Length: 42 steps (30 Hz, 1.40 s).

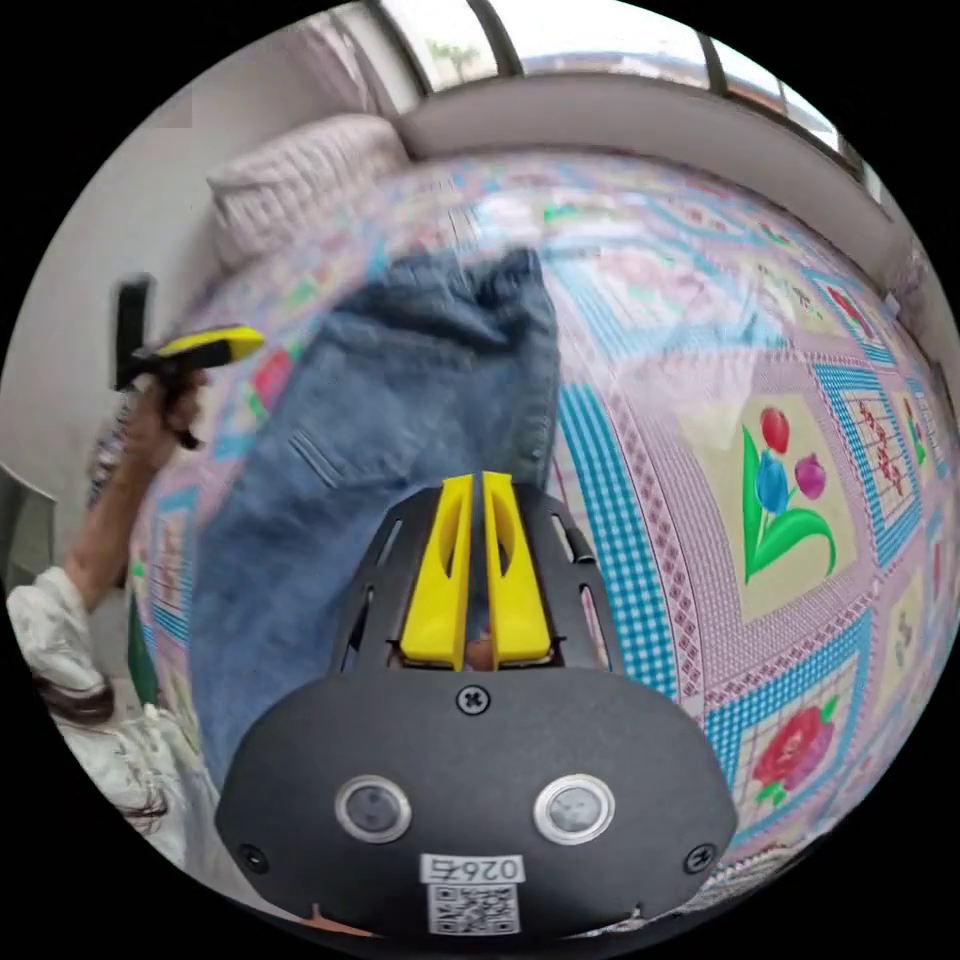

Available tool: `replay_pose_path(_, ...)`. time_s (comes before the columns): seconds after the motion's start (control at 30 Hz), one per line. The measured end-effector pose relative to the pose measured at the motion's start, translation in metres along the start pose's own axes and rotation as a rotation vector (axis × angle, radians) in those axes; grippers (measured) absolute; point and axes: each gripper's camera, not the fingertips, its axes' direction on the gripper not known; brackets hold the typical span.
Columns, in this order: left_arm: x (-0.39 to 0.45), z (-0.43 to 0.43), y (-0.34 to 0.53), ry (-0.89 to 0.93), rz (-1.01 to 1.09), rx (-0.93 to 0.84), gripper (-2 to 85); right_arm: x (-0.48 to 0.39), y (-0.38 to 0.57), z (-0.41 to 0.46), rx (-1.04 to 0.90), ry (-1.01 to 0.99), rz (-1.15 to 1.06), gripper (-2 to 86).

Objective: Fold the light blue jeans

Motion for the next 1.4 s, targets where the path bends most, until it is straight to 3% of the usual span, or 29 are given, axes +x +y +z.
replay_pose_path(0.03,0.009,0.031,0.007,-0.047,0.005,-0.228,-0.7,0.001,0.009,0.033,-0.123,0.068,-0.012,-0.2)
replay_pose_path(0.07,0.012,0.043,0.012,-0.077,-0.006,-0.319,-0.8,0.006,0.020,0.023,-0.050,0.039,0.049,-0.5)
replay_pose_path(0.17,0.031,-0.012,0.035,-0.053,-0.071,-0.191,-0.9,-0.013,0.052,-0.032,0.052,0.032,0.086,-0.8)
replay_pose_path(0.33,0.115,-0.183,0.103,0.040,-0.063,0.222,-1.0,-0.121,0.186,-0.166,0.295,0.209,-0.061,-0.9)
replay_pose_path(0.4,0.160,-0.243,0.137,0.089,-0.016,0.367,-1.0,-0.167,0.261,-0.227,0.465,0.265,-0.093,-0.9)
replay_pose_path(0.47,0.211,-0.304,0.173,0.108,0.043,0.496,-1.0,-0.222,0.375,-0.306,0.797,0.342,-0.087,-0.9)
replay_pose_path(0.57,0.316,-0.407,0.239,0.013,0.132,0.706,-1.0,-0.276,0.504,-0.371,1.184,0.418,-0.073,-0.9)
replay_pose_path(0.67,0.437,-0.501,0.310,-0.132,0.267,0.918,-1.0,-0.307,0.585,-0.408,1.326,0.411,-0.076,-0.9)
replay_pose_path(0.8,0.603,-0.573,0.404,-0.140,0.486,1.190,-1.0,-0.322,0.659,-0.455,1.357,0.306,-0.196,-0.9)
replay_pose_path(0.97,0.739,-0.583,0.461,-0.021,0.615,1.282,-0.7,-0.317,0.789,-0.524,1.403,0.200,-0.263,-1.0)
replay_pose_path(1.1,0.812,-0.581,0.476,0.148,0.631,1.246,3.1,-0.292,0.855,-0.545,1.334,-0.034,-0.265,-1.1)
replay_pose_path(1.2,0.860,-0.568,0.463,0.147,0.697,1.079,1.2,-0.277,0.886,-0.539,1.260,-0.114,-0.258,-1.0)
replay_pose_path(1.27,0.882,-0.551,0.453,0.100,0.712,0.970,-0.1,-0.266,0.891,-0.526,1.167,-0.164,-0.223,-1.1)
replay_pose_path(1.4,0.890,-0.500,0.433,-0.139,0.525,0.868,-0.7,-0.255,0.882,-0.496,1.071,-0.235,-0.192,-1.0)
